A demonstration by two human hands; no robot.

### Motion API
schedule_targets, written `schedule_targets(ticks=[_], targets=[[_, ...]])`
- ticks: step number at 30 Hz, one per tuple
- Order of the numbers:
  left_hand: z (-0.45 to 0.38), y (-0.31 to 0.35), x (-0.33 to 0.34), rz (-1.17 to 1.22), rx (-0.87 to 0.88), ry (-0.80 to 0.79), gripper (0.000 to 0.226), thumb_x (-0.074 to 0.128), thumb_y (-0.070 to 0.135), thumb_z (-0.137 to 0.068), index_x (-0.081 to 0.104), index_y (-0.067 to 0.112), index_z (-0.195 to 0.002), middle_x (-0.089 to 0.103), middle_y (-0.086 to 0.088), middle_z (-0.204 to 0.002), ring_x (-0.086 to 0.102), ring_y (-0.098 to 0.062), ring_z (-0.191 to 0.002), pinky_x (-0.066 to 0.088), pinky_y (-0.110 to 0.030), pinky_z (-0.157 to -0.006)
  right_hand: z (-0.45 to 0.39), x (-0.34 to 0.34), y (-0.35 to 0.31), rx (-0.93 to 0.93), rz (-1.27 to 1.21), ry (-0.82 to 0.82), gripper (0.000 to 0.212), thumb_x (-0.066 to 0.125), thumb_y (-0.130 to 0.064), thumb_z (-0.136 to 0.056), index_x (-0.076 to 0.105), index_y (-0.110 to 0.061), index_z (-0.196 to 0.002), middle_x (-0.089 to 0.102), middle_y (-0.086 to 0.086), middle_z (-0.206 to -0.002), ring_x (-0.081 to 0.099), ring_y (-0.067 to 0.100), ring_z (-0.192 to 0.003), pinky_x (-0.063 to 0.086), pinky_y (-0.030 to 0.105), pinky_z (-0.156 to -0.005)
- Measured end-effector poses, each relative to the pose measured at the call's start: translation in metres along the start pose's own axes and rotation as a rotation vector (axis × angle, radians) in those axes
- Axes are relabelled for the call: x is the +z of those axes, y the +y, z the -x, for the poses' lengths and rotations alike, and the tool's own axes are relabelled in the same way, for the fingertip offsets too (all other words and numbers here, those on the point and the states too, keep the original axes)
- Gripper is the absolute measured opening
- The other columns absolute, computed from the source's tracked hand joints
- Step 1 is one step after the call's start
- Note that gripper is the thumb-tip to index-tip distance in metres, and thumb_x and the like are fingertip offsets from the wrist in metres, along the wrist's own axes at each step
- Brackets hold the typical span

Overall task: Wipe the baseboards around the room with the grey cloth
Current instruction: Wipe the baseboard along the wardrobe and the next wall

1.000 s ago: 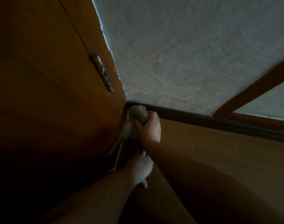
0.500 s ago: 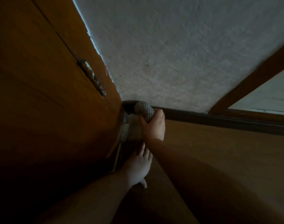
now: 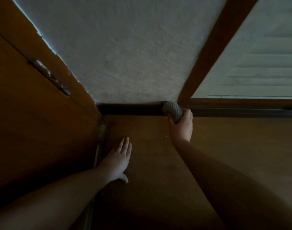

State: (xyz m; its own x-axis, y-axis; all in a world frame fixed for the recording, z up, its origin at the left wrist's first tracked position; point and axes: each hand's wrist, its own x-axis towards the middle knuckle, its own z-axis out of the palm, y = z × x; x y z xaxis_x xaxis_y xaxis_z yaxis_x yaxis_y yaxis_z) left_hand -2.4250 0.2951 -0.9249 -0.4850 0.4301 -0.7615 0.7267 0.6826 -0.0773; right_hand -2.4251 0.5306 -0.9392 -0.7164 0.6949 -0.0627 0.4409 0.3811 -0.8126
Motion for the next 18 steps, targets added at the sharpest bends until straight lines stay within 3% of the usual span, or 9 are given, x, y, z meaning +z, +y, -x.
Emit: schedule_targets(ticks=[10, 13, 18], targets=[[-0.010, 0.009, 0.005, -0.032, 0.016, 0.037, 0.138, 0.077, 0.059, -0.073, -0.019, -0.002, -0.151, -0.028, -0.023, -0.158, -0.020, -0.040, -0.148, 0.006, -0.050, -0.124, -0.010, -0.050, 0.034, 0.163, -0.133, 0.164, 0.053, 0.070, -0.028, -0.090, 0.049, -0.030, -0.138, 0.053, -0.004, -0.131, 0.051, 0.010, -0.116, 0.044, 0.028, -0.093], [-0.010, 0.009, 0.006, -0.045, 0.015, 0.045, 0.139, 0.077, 0.060, -0.073, -0.019, -0.003, -0.151, -0.028, -0.024, -0.158, -0.020, -0.040, -0.148, 0.006, -0.050, -0.124, 0.001, -0.048, 0.030, 0.107, -0.140, 0.073, 0.051, 0.073, -0.025, -0.088, 0.054, -0.031, -0.135, 0.052, -0.007, -0.121, 0.053, 0.008, -0.107, 0.047, 0.026, -0.091], [-0.012, 0.010, 0.007, -0.059, 0.019, 0.052, 0.139, 0.076, 0.062, -0.073, -0.018, -0.005, -0.151, -0.027, -0.027, -0.157, -0.018, -0.043, -0.148, 0.004, -0.050, -0.124, 0.033, -0.018, 0.013, 0.000, -0.142, -0.138, 0.053, 0.074, -0.015, -0.085, 0.057, -0.028, -0.132, 0.056, -0.005, -0.125, 0.055, 0.007, -0.110, 0.049, 0.025, -0.095]])
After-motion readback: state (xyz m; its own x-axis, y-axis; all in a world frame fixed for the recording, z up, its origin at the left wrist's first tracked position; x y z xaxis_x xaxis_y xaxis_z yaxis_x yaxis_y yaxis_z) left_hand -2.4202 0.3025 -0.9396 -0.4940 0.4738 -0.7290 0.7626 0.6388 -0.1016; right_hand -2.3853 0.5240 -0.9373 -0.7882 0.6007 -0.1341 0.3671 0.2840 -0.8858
